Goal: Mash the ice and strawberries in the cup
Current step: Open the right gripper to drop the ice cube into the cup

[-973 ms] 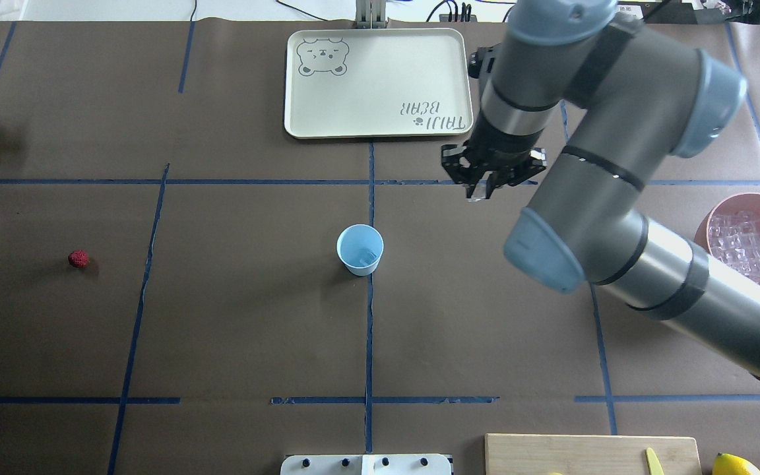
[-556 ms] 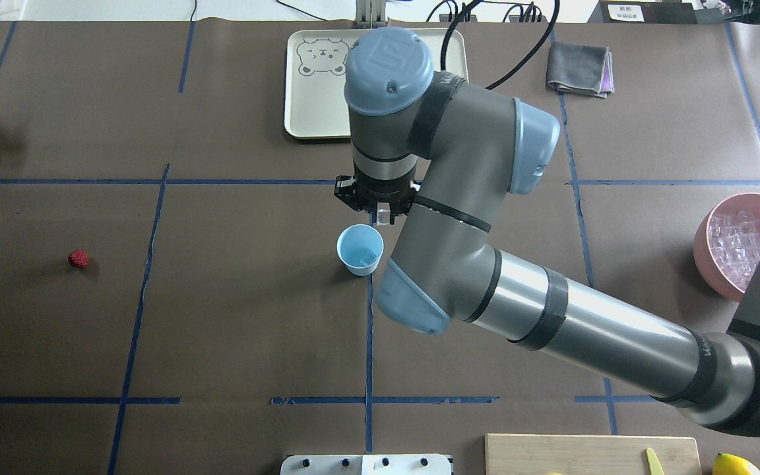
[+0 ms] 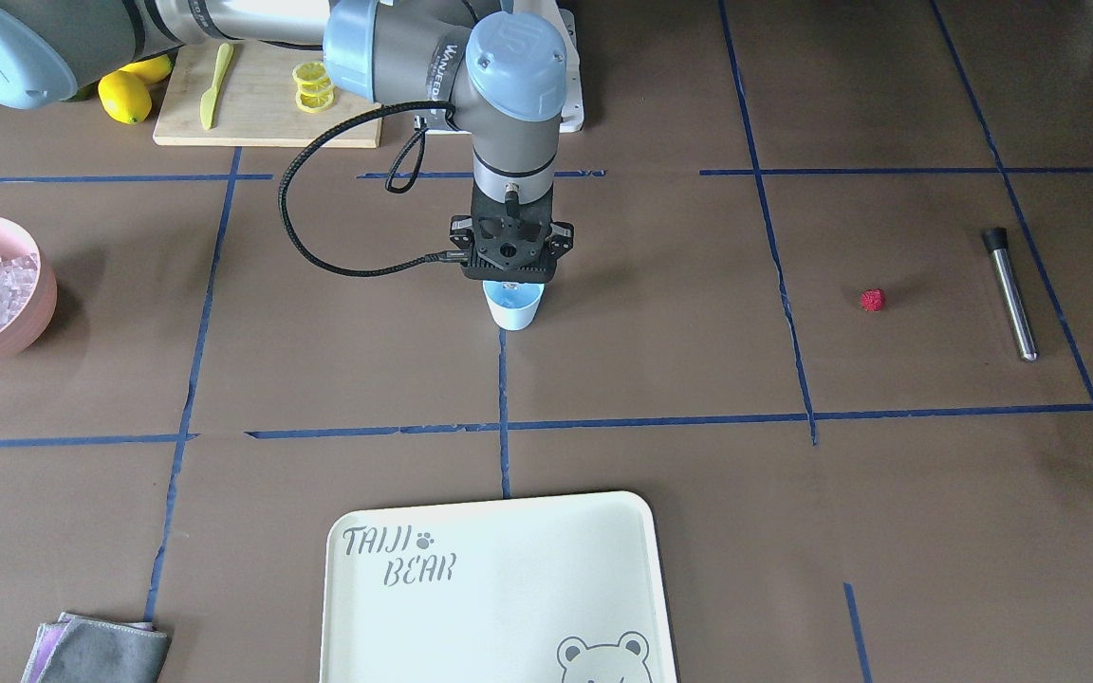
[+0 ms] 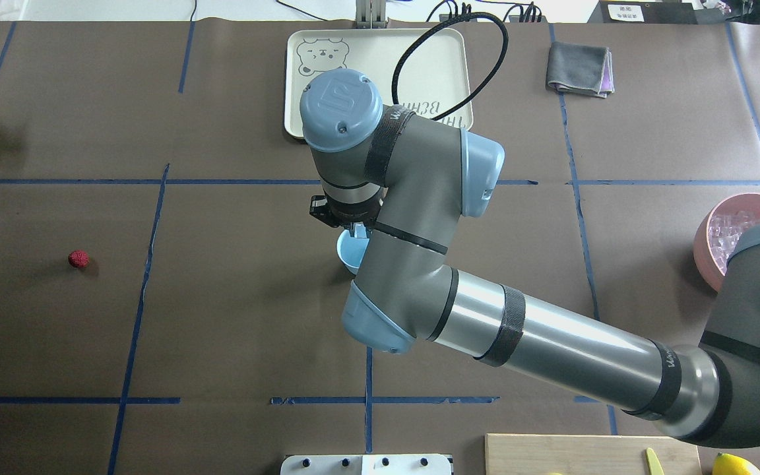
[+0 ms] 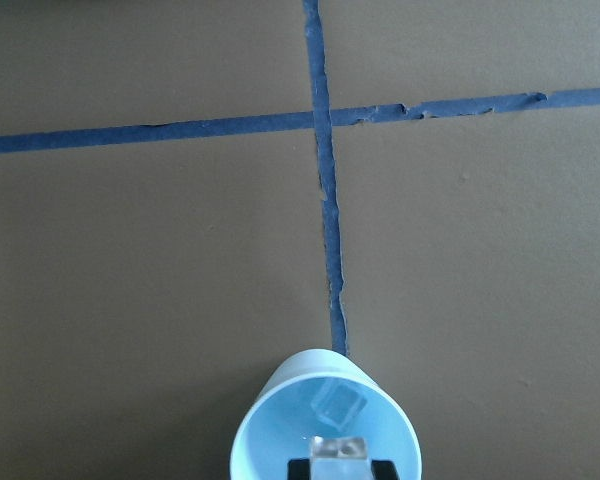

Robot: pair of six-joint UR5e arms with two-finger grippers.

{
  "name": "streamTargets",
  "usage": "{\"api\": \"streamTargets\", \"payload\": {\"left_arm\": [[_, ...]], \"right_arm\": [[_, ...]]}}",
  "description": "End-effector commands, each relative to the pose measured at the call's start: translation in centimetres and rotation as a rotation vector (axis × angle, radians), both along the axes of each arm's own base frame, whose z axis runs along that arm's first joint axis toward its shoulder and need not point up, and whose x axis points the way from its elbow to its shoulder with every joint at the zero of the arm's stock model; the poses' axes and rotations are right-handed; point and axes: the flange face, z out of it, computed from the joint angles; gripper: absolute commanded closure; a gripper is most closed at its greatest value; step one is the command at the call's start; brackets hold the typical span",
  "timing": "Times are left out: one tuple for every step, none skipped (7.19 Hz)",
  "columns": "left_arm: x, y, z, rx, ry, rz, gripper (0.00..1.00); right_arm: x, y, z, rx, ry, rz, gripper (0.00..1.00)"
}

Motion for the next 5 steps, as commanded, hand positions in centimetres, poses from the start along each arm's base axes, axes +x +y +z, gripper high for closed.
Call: {"api": "streamTargets", "payload": {"left_arm": [[0.0, 0.0, 0.08, -0.001, 0.0, 0.0, 0.0], [0.0, -0.06, 0.03, -0.002, 0.0, -0.001, 0.0], [0.0, -0.07, -0.06, 0.001, 0.0, -0.001, 0.0], [0.0, -0.07, 0.01, 0.001, 0.0, 0.0, 0.0], [0.0, -0.06, 0.03, -0.002, 0.0, -0.001, 0.0]], "right_arm": [[-0.29, 0.17, 0.0, -0.001, 0.002, -0.002, 0.91], [-0.2, 0.09, -0.33, 0.002, -0.002, -0.001, 0.68], [-0.18, 0.1, -0.67, 0.004, -0.006, -0.001, 0.56], [-0.17, 0.11, -0.79, 0.005, -0.008, -0.001, 0.39], [-0.14, 0.12, -0.74, 0.005, -0.008, -0.001, 0.36]]}}
